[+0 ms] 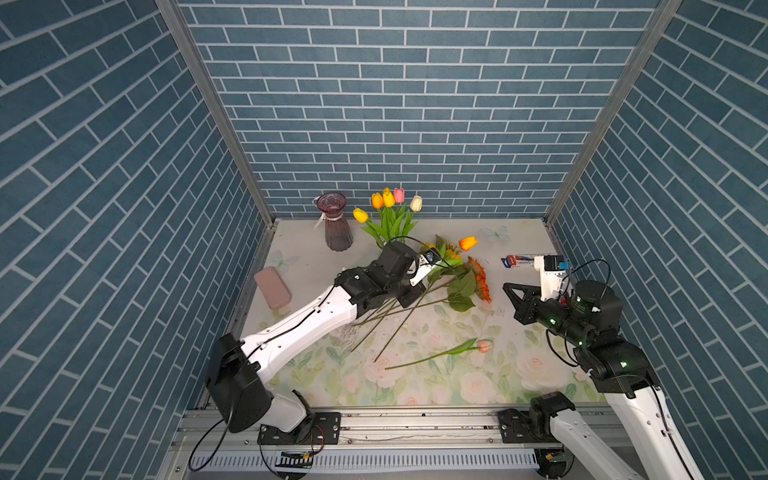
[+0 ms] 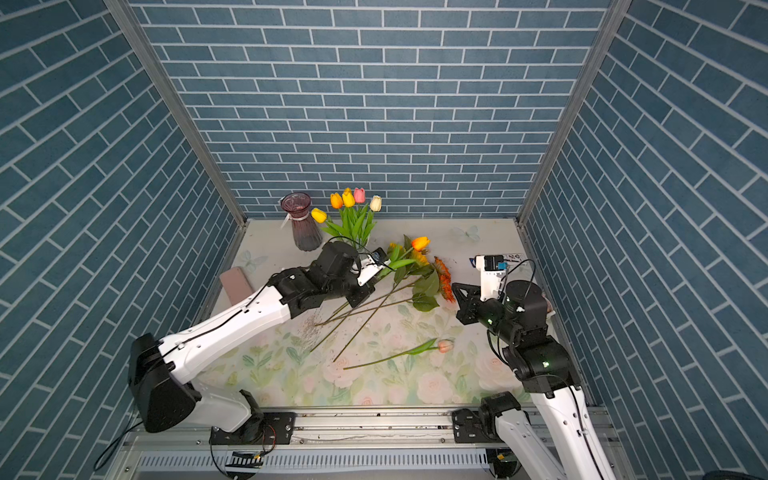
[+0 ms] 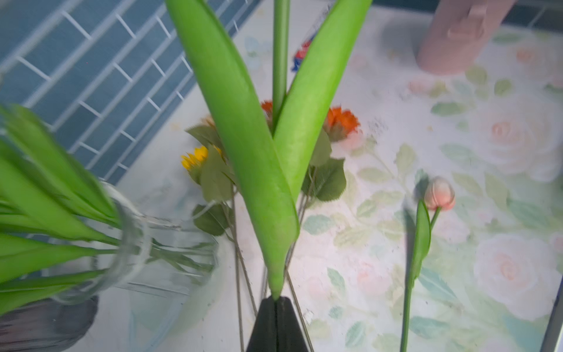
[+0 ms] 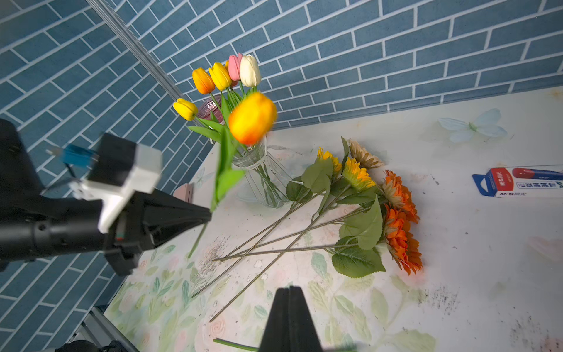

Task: Arrange the flowers in different vases according to their variety
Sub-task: Pick up the flower at the center of the board, then insert the flower into the vase.

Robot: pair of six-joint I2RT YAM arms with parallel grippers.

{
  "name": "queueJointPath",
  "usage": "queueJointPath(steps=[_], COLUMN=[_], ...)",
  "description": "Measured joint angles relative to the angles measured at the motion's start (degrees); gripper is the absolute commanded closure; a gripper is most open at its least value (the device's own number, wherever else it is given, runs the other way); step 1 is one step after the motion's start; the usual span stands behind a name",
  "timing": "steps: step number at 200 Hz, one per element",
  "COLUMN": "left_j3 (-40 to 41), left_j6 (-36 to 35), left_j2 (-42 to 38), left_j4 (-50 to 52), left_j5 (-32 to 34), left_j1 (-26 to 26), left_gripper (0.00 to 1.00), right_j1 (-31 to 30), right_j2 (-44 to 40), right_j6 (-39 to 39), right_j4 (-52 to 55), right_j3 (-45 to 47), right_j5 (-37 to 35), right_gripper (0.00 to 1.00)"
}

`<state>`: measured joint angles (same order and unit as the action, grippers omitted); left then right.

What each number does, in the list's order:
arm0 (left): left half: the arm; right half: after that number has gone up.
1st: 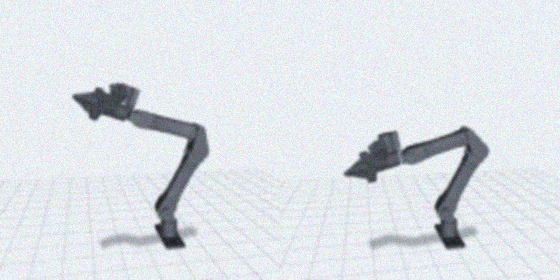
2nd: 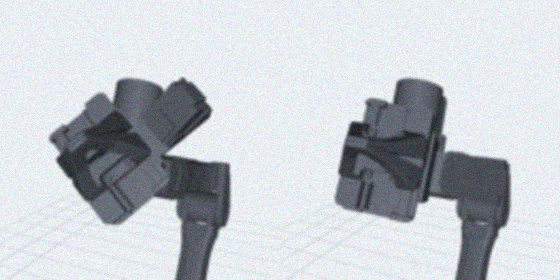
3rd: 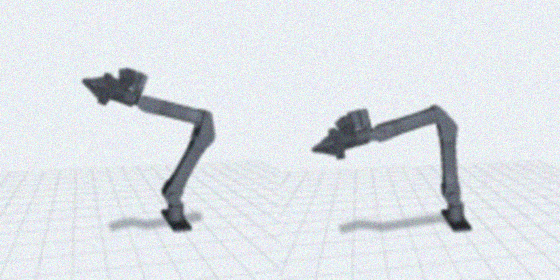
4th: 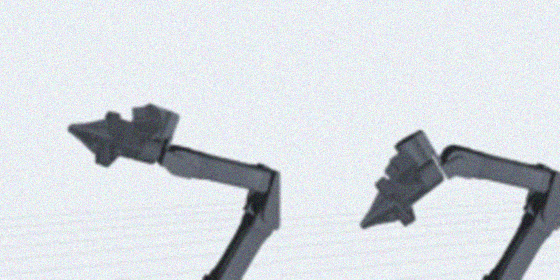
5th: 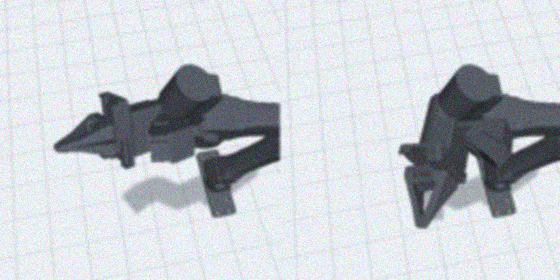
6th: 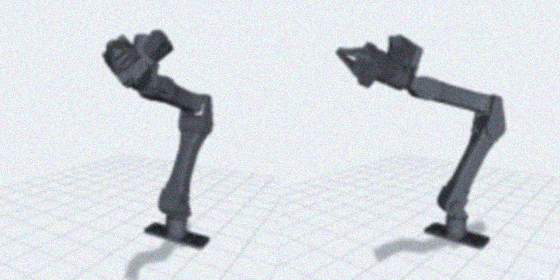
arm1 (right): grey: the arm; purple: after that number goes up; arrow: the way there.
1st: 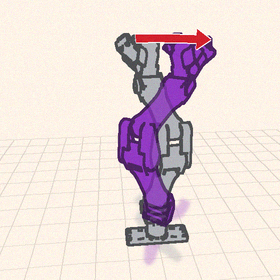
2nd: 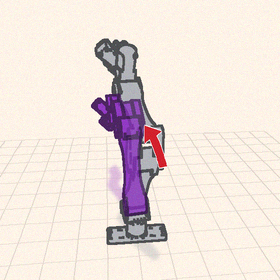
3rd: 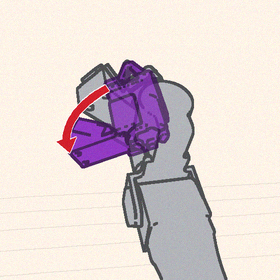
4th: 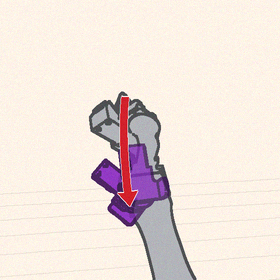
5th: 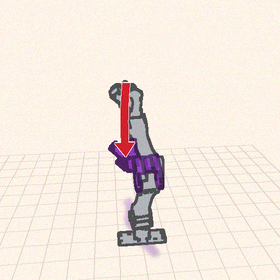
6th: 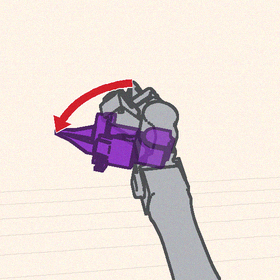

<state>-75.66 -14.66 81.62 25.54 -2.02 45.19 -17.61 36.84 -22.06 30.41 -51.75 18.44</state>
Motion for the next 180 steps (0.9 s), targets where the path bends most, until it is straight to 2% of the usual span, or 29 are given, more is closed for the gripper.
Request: queueJointPath(steps=[32,67,116,153,180], left_j3=[0.76,2.03,0.0,1.66,3.43], left_j6=[-0.15,-0.2,0.68,4.7,8.48], left_j2=[-7.02,-10.97,-4.33,1.51,4.94], left_j4=[-11.26,-25.83,-41.53,-53.68,-59.69], left_j5=[0.2,1.07,-0.2,-3.87,-5.7], left_j1=[-3.98,-4.7,-9.57,-15.3,-17.44], left_gripper=[1.0,1.0,1.0,1.0,1.0], right_j1=[0.0,0.0,0.0,0.0,0.0], right_j2=[-0.81,-1.29,-1.73,-2.75,-2.6], right_j6=[0.02,0.02,0.5,2.1,3.63], right_j4=[-1.77,-4.39,-9.03,-14.69,-17.0], right_j3=[1.51,3.52,6.38,8.96,8.72], right_j5=[0.42,1.09,3.04,8.31,10.82], right_gripper=[1.0,1.0,1.0,1.0,1.0])
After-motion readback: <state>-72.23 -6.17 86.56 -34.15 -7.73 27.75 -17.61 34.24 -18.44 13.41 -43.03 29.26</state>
